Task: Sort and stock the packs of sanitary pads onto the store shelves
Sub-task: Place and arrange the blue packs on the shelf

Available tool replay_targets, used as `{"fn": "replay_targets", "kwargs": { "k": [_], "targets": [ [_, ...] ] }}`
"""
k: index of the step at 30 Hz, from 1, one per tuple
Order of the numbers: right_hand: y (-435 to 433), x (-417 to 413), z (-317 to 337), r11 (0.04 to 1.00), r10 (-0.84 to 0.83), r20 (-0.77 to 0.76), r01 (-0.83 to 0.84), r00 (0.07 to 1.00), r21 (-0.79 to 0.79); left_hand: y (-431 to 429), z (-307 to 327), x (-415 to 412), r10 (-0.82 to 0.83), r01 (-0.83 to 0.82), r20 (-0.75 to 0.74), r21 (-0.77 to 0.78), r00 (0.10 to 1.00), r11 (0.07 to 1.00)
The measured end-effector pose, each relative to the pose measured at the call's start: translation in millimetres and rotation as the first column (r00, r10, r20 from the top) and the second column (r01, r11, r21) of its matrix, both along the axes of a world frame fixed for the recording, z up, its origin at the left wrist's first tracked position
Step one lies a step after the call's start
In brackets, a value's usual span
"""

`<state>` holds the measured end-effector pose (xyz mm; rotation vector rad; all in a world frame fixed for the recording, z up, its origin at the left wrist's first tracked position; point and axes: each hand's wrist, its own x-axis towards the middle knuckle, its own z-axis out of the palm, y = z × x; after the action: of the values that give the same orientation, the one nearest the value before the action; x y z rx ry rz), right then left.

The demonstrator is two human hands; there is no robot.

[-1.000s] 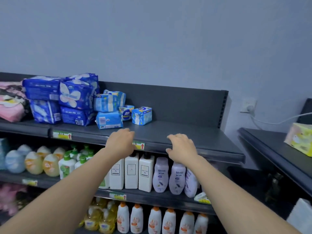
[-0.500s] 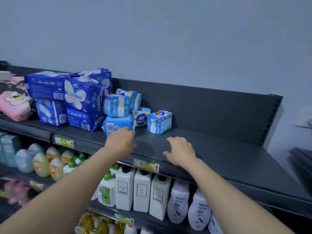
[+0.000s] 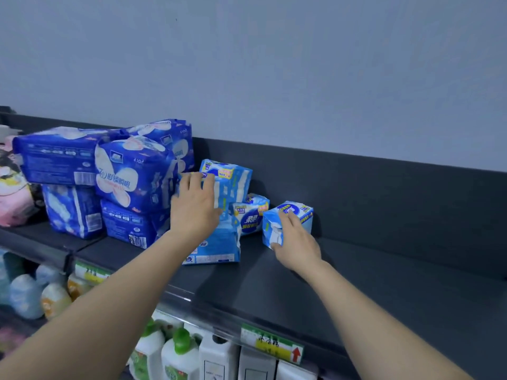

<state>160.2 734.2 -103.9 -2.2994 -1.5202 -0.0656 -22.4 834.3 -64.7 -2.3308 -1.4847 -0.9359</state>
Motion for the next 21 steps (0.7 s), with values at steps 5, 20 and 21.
{"fn": "replay_targets", "kwargs": {
  "k": [5, 20, 21],
  "targets": [
    [14.5, 8.3, -0.2, 0.985, -0.123, 0.110, 0.108, 0.986, 0.136, 10.1, 1.2, 3.2, -0.226, 0.208, 0.240, 0.100, 0.944, 0.973],
    [-64.9, 84.2, -6.8, 0.691, -0.208, -0.524, 0.504, 0.826, 0.518, -58.0, -15.8, 61.7, -0.189, 0.847, 0.908, -0.251, 0.374, 0.468],
    [-71.4, 89.5, -7.0, 0.677, -0.198, -0.572, 0.533, 0.796, 0.507, -59.8, -24.9, 65.5, -0.147, 0.827, 0.897, -0.308, 0.417, 0.470]
  ]
}}
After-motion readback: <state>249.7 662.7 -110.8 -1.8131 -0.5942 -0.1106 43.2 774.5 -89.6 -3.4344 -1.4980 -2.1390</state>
